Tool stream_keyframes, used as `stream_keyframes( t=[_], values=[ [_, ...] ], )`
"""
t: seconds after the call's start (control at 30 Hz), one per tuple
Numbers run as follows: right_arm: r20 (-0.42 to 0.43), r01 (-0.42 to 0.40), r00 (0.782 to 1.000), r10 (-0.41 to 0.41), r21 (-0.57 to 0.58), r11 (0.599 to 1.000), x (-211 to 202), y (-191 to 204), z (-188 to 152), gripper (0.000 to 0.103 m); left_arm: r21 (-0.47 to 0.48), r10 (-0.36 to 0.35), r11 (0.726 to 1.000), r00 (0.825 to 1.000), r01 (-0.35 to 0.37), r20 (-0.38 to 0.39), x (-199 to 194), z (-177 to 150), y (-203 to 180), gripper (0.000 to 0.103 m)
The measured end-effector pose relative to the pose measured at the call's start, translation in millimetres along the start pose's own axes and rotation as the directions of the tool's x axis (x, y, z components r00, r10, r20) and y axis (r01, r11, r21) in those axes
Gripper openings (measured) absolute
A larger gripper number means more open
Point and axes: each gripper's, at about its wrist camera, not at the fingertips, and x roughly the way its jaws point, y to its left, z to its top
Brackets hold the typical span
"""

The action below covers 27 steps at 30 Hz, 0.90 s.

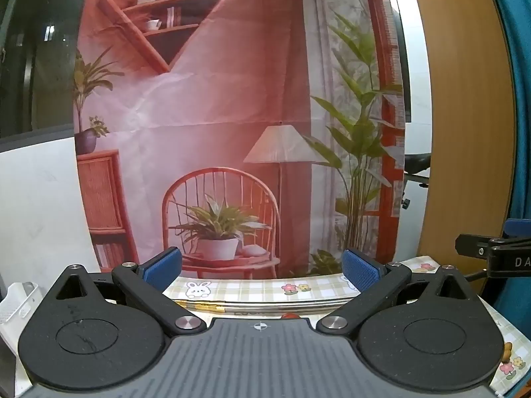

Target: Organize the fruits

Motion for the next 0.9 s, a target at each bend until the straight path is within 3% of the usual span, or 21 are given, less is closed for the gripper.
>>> stream_keyframes(
  t=[0.9],
  values=[
    [0.019, 0.003, 1.0, -0.002, -0.011, 1.0, -2.5, 0.7, 0.6, 0.103, 0.0, 0.006, 1.0, 1.0, -0.006, 0.004, -8.0, 4.5, 1.1, 0.103]
  ],
)
